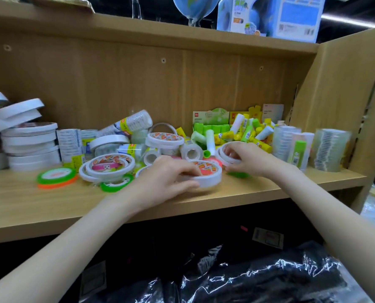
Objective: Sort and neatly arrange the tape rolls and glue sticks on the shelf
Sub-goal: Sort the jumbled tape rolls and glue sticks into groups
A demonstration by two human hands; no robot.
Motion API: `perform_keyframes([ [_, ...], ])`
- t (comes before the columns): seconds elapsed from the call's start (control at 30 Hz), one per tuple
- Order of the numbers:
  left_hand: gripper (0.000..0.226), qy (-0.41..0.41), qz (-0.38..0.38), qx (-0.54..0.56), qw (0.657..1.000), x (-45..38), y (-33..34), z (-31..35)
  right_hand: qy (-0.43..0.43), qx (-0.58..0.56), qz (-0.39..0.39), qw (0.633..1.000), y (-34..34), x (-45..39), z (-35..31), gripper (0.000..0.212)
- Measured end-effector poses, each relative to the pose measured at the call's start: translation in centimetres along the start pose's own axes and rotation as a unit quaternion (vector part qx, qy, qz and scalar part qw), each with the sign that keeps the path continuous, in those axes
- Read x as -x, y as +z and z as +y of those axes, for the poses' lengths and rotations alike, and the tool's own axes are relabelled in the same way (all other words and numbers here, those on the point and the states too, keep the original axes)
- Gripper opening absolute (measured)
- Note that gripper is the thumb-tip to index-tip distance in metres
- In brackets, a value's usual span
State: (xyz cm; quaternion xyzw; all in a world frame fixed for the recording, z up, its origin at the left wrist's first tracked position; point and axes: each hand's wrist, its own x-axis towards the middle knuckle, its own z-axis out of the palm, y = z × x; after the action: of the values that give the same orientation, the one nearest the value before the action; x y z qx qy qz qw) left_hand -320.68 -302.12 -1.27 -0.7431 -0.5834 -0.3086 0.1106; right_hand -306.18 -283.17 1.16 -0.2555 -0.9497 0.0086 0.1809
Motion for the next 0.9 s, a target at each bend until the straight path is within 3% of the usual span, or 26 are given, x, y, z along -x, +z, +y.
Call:
perform_keyframes([
  [0.1,0.010,-0.038,0.063,0.071,0.995,0.2,-1.6,0.3,0.005,-0.071,0.052,0.996,0.3,-0.3,0.2,0.025],
  [0.17,0.010,-0.053,0.110,0.074,0.990,0.4,-2.9,-0.1,0.019,-0.123,0.131,0.984,-0.2,-0.9,0.3,0.023],
  [0.3,0.006,-0.095,0.165,-0.001,0.982,1.6,-5.1,-2.0,-0.019,-0.299,0.234,0.925,-1.8,-2.0,-1.4,0.014],
  [0.37,0.010,-0.121,0.179,-0.048,0.975,2.6,-6.0,-3.1,-0.071,-0.311,0.251,0.914,-2.0,-2.9,-3.3,0.015],
  [0.5,0.034,-0.120,0.196,-0.160,0.960,5.1,-8.3,-4.0,-0.177,-0.225,0.197,0.938,-0.7,-6.1,-7.6,0.022],
  [0.63,0.036,-0.150,0.183,-0.189,0.953,8.1,-10.3,-4.7,-0.177,-0.035,-0.010,0.984,1.1,-8.6,-10.3,0.056],
  [0.73,0.025,-0.170,0.178,-0.176,0.953,10.0,-11.0,-5.6,-0.173,0.016,0.021,0.985,1.3,-9.1,-11.2,0.042],
  [0.9,0.032,-0.174,0.189,-0.168,0.952,10.5,-11.1,-5.9,-0.166,-0.068,0.090,0.980,-1.8,-7.7,-11.1,0.038],
])
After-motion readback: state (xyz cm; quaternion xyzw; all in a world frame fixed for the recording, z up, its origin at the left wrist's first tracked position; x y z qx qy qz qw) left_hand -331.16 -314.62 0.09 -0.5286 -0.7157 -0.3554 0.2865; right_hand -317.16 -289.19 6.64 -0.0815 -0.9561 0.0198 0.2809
